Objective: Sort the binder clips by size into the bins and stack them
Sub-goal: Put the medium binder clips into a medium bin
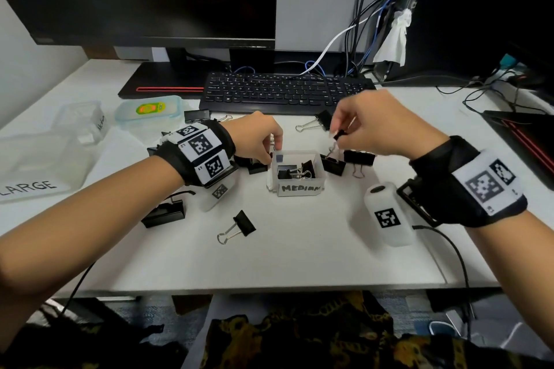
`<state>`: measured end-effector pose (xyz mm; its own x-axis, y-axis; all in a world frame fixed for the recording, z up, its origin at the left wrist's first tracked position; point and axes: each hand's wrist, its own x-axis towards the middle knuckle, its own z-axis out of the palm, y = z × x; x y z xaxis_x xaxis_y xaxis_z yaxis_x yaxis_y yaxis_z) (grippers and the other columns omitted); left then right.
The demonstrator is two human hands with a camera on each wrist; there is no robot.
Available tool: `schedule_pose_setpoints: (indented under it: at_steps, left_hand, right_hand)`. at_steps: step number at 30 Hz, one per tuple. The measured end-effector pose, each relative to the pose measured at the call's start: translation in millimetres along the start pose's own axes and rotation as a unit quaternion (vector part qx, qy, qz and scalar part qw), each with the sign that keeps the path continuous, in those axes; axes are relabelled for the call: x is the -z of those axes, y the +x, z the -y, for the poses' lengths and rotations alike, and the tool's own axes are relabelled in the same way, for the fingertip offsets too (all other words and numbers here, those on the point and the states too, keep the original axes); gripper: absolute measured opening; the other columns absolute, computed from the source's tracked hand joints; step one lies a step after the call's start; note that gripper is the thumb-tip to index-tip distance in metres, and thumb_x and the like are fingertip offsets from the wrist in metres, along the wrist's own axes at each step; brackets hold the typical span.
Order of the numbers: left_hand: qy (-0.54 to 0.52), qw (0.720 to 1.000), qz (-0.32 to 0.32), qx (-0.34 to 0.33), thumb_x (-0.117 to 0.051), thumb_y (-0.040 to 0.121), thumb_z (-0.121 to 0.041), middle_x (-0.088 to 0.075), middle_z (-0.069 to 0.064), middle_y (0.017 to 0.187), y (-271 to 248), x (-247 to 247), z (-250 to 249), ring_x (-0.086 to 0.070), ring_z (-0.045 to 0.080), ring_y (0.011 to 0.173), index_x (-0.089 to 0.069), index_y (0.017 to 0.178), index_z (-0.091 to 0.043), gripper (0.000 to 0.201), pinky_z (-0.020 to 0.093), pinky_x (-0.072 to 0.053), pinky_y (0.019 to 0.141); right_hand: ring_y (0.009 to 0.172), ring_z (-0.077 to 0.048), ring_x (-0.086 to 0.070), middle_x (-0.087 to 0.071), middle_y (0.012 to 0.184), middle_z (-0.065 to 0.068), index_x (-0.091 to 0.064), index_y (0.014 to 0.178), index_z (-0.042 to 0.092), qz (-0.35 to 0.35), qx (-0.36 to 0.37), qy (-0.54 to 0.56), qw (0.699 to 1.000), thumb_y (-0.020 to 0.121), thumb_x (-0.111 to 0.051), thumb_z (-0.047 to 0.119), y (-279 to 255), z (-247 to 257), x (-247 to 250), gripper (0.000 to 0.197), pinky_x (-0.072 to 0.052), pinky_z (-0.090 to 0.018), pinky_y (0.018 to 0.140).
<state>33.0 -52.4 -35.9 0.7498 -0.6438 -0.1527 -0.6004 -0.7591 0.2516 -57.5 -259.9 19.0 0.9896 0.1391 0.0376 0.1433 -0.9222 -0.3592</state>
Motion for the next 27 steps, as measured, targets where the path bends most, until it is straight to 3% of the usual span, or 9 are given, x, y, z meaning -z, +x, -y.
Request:
schedule_pose_setpoints:
  at_steps: [4,8,11,15,22,27]
  left_hand:
    - [0.009,1.000,0.004,-0.001,-0.075,0.079,-0.020,-0.061,-0.001,0.085,0,0,1,-0.045,-0.001,0.070,-0.066,0.103,-0.014,0.027,0.032,-0.051,0.074]
    - [0.022,1.000,0.008,-0.007,-0.072,0.080,-0.017,-0.061,-0.001,0.082,1,0,1,-0.051,0.008,0.070,-0.066,0.105,-0.012,0.026,0.021,-0.043,0.061]
    - [0.028,1.000,0.009,-0.011,-0.070,0.082,-0.016,-0.063,-0.001,0.082,2,-1,0,-0.051,0.006,0.068,-0.066,0.104,-0.012,0.023,0.019,-0.040,0.058]
    - [0.028,1.000,0.005,-0.013,-0.071,0.082,-0.020,-0.061,-0.004,0.080,3,-1,3,-0.048,-0.001,0.067,-0.066,0.099,-0.015,0.018,0.026,-0.045,0.069]
    - [0.034,0.999,-0.001,-0.024,-0.071,0.083,-0.020,-0.057,-0.005,0.080,2,0,2,-0.044,-0.002,0.067,-0.063,0.098,-0.016,0.018,0.030,-0.048,0.076]
    - [0.031,0.999,-0.001,-0.017,-0.071,0.082,-0.019,-0.053,-0.010,0.075,2,-1,3,-0.045,-0.002,0.067,-0.064,0.104,-0.014,0.023,0.034,-0.052,0.078]
  right_hand:
    - [0.074,-0.008,-0.068,-0.070,0.082,0.003,-0.071,0.090,0.015,-0.069,0.021,0.099,0.992,0.075,-0.078,0.009,4,7,7,0.017,-0.053,-0.011,0.070]
    - [0.073,-0.012,-0.070,-0.072,0.081,0.002,-0.069,0.092,0.019,-0.040,0.046,0.135,0.989,0.072,-0.081,0.010,3,17,-3,0.025,-0.058,-0.026,0.076]
    - [0.070,-0.008,-0.069,-0.071,0.077,0.006,-0.066,0.094,0.024,-0.032,0.068,0.103,0.992,0.069,-0.081,0.010,2,20,-14,0.032,-0.058,-0.033,0.077]
    - [0.074,-0.007,-0.068,-0.068,0.079,0.010,-0.061,0.103,0.027,-0.037,0.108,0.038,0.993,0.070,-0.077,0.013,0,23,-24,0.039,-0.057,-0.037,0.073]
    - [0.085,-0.021,-0.064,-0.066,0.089,0.011,-0.056,0.112,0.029,-0.019,0.153,-0.120,0.981,0.074,-0.068,0.014,-3,27,-35,0.043,-0.052,-0.036,0.066]
    - [0.084,-0.014,-0.063,-0.068,0.086,0.013,-0.054,0.114,0.035,0.005,0.169,-0.153,0.974,0.075,-0.069,0.019,-5,29,-36,0.046,-0.049,-0.032,0.064]
